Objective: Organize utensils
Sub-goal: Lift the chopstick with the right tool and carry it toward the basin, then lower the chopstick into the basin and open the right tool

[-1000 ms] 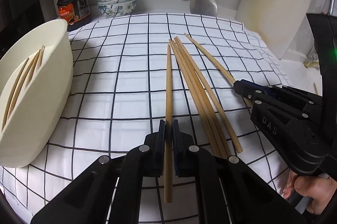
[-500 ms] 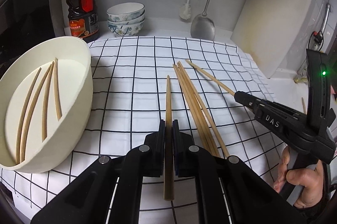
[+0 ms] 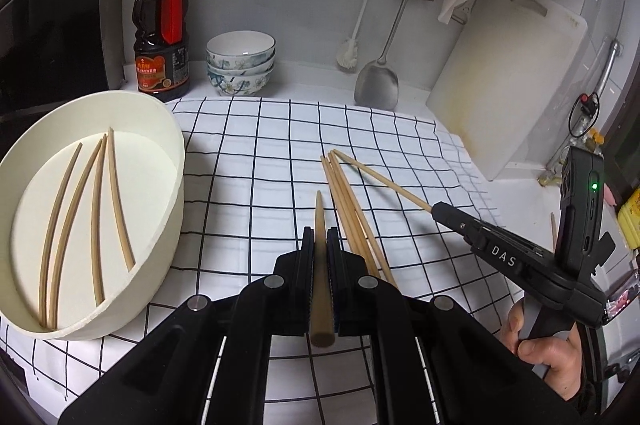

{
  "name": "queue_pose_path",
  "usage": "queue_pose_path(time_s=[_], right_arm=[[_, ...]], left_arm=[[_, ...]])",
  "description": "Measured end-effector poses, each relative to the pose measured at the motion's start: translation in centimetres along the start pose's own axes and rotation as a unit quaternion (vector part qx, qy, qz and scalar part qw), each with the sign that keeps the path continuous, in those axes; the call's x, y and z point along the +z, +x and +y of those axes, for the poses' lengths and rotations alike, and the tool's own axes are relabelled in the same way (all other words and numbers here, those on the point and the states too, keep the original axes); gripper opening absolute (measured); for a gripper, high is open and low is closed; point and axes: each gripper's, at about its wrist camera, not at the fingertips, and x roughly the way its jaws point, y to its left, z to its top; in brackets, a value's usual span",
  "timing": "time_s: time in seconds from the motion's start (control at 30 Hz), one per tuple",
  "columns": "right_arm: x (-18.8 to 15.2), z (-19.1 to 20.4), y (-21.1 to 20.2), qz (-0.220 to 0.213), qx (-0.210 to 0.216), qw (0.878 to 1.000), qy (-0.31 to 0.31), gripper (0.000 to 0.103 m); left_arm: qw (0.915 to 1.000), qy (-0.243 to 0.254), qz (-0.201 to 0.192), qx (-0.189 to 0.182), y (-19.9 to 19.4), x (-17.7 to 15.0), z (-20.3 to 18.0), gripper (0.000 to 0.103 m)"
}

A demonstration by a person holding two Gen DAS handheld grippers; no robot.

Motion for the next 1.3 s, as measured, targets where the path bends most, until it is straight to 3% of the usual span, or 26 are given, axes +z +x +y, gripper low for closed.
queue_pose_path(time_s=[0.87, 1.07, 1.3], right_arm=[[1.1, -0.2, -3.3, -0.041, 0.041, 0.998, 0.031, 0.006], [1.6, 3.0, -4.0, -0.051, 0.062, 0.997, 0.013, 0.006], [2.1, 10.5, -2.6, -0.042, 0.107, 0.993, -0.026, 0.006]], left_arm=[[0.9987, -0.009, -0.047, -0.014, -5.0, 4.4, 0.6, 0.007], [0.9976, -0.017, -0.067, -0.005, -7.5, 5.4, 3.2, 0.007], [0.9945, -0.03, -0.099, 0.014, -11.4, 6.0, 8.3, 0.007]])
